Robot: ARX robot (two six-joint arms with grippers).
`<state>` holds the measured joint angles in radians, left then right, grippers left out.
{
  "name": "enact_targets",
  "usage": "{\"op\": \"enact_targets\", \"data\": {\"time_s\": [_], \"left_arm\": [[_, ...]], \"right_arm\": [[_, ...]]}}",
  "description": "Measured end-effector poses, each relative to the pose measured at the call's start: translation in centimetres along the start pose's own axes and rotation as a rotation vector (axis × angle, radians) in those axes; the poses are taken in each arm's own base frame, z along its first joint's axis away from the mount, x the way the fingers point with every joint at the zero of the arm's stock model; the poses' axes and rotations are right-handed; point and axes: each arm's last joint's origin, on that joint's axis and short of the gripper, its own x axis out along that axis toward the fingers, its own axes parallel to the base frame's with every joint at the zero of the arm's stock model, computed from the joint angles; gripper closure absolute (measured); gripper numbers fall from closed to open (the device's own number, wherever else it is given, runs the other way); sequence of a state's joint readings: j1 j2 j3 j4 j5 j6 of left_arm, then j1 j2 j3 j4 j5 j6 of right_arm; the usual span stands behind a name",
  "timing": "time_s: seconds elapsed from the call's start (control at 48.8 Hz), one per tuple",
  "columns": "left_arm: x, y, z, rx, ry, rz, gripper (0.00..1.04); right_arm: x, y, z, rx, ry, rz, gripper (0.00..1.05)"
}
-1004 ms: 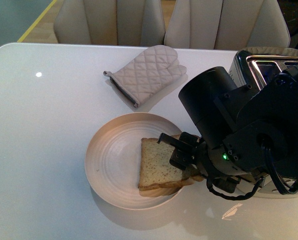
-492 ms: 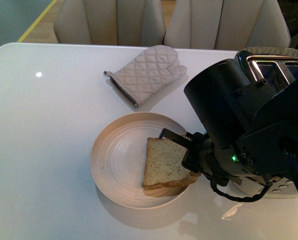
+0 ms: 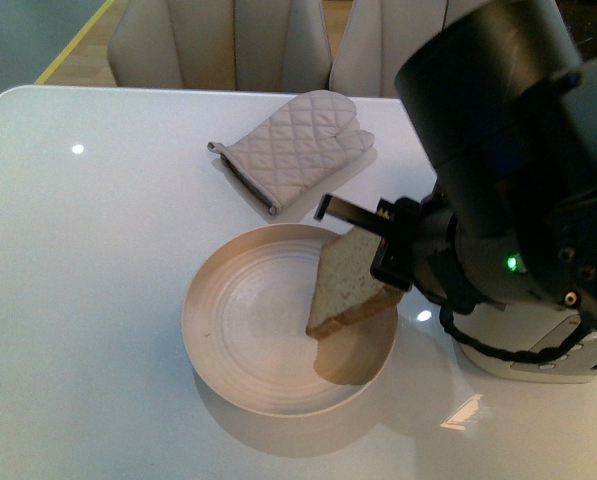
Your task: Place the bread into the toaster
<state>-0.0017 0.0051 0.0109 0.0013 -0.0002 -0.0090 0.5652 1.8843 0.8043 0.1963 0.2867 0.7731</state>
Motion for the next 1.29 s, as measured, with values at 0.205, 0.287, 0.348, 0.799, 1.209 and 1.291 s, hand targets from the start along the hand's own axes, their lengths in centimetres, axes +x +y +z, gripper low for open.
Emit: {"op": "enact_targets", "data": {"time_s": [0.205,0.287,0.348,0.799,1.209,1.291], "left_arm": [[0.0,0.0,0.0,0.0,0.0,0.0,0.07],[0.0,0.0,0.0,0.0,0.0,0.0,0.07],[0.0,0.0,0.0,0.0,0.0,0.0,0.07],[0.0,0.0,0.0,0.0,0.0,0.0,0.07],[0.0,0.0,0.0,0.0,0.0,0.0,0.07],[0.0,0.0,0.0,0.0,0.0,0.0,0.07]], "right_arm": [[-2.3,0.5,2.0,-0.07,-0.085,0.015,1.01],[-3.1,0.5,2.6,-0.099,-0.106,0.008,1.01],[-3.8,0.5,3.3,-0.115,-0.135,0.005,1.01],[-11.8,-0.3,11.8,-0.189,-0.412,-0.058,1.01],[-14.5,-2.2,14.3,-0.363,-0.438,-0.269,1.01],[-14.1,-2.1,13.3,-0.373,-0.416,-0.31,1.01]]}}
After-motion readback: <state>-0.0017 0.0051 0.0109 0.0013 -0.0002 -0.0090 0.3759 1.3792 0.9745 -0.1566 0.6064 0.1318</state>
